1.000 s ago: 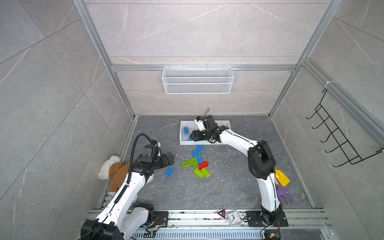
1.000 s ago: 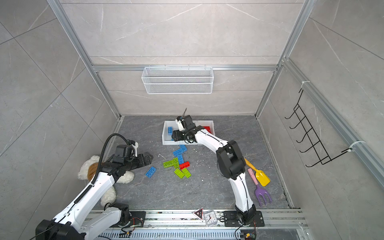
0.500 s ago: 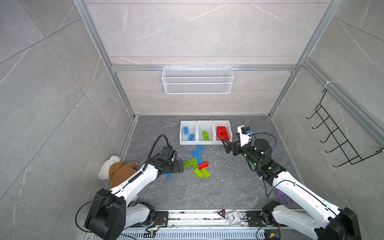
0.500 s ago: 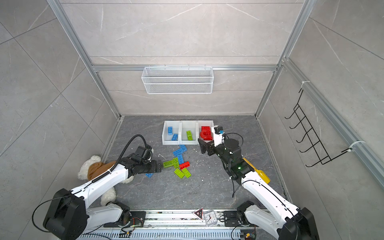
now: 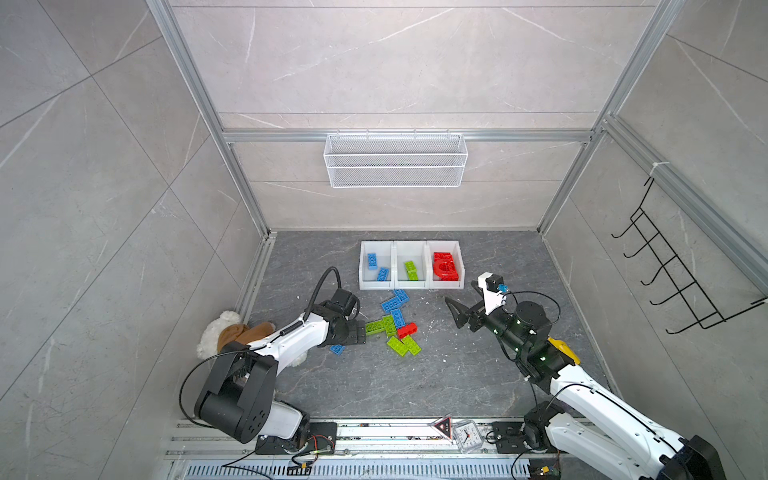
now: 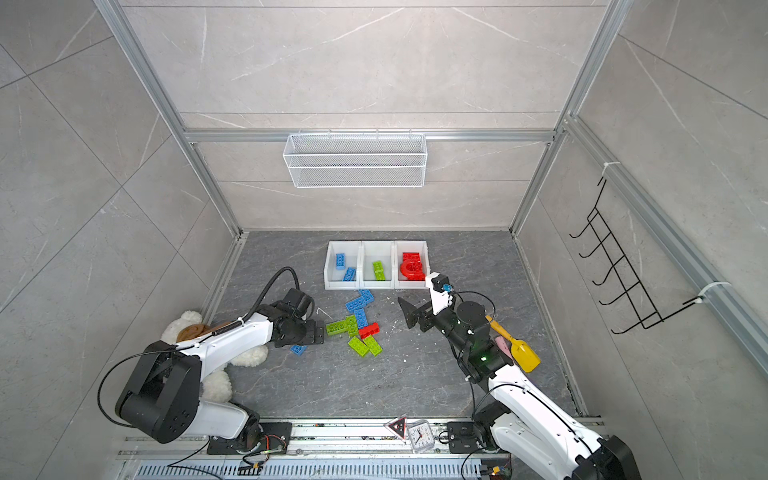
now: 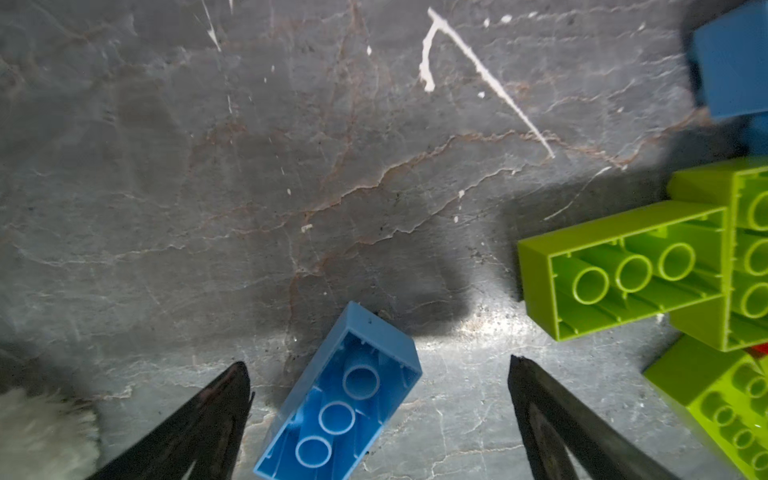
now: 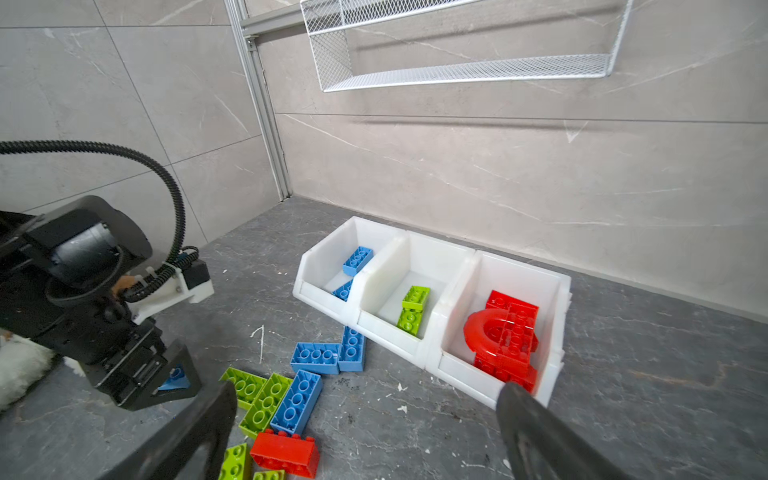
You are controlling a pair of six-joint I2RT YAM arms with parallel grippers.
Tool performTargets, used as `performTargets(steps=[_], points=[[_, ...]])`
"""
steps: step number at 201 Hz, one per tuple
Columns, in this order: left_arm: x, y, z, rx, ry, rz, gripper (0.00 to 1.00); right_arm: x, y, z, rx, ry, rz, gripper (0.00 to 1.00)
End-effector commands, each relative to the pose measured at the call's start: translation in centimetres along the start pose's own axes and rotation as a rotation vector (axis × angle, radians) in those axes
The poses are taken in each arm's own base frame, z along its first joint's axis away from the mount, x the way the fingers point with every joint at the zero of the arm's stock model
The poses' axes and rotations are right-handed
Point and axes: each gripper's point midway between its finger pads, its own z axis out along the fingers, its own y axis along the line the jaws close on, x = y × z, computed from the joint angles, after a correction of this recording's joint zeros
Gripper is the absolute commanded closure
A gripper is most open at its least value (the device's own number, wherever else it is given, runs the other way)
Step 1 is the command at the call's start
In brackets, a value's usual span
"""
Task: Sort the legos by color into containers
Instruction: 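Withdraw the right gripper while the left gripper reaches toward a blue brick, then lower the left gripper onto the blue brick near the teddy bear and close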
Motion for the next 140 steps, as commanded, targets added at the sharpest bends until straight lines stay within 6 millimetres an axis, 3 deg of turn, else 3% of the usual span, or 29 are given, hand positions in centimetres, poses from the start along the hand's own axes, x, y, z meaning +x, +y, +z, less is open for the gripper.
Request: performTargets(steps=[1,82,140], points=[[-0.1,-0.4,-0.1,0.013,0.014,-0.043,0.01,1.5,0.3,0.9,-0.029,0.04,0.051,0.0],[1.6,-1.4,-0.4,0.01,0.025,-0.05,0.13,6.3,0.6,3.2,-0.075,0.159,0.139,0.0],[3.1,-1.7,0.5,-0.062,0.051,-0.028,0.19,7.1,0.8,3.9,-0.093,0.176,0.201,0.0]])
